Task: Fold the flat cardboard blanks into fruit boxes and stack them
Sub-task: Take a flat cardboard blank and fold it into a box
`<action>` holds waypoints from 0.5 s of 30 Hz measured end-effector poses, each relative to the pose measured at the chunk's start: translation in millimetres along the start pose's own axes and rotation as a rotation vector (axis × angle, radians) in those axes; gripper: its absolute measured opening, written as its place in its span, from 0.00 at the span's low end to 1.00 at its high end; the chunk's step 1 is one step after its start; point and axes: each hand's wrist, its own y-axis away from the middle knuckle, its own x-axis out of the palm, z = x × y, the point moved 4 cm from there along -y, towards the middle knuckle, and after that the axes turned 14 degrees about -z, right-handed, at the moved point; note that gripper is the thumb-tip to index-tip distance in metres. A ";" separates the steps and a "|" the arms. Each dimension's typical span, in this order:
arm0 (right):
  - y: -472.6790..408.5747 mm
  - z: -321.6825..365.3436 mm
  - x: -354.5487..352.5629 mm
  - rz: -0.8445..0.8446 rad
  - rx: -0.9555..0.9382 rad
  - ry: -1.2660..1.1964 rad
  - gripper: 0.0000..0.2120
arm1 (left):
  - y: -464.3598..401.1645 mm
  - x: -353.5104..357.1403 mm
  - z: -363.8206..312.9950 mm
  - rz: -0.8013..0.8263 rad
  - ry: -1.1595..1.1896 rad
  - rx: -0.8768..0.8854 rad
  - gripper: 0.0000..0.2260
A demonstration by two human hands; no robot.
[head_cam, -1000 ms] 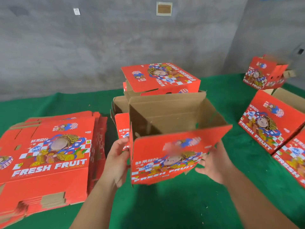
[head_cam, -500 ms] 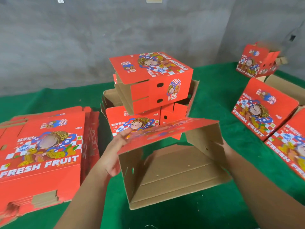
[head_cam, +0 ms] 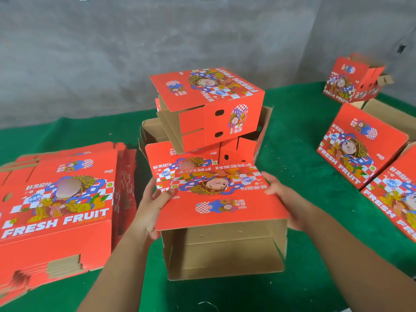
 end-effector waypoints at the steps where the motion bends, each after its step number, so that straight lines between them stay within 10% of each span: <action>1: -1.0 -6.4 1.5 -0.013 0.008 0.041 0.35 | 0.9 -3.1 4.7 0.017 -0.039 -0.082 0.15; 4: -2.9 -24.8 5.6 0.012 0.015 0.117 0.37 | 5.6 -10.7 19.8 0.146 -0.103 -0.269 0.22; 15: -4.4 -46.1 14.9 -0.135 -0.110 0.167 0.41 | 10.5 -13.1 25.3 0.321 0.006 -0.030 0.23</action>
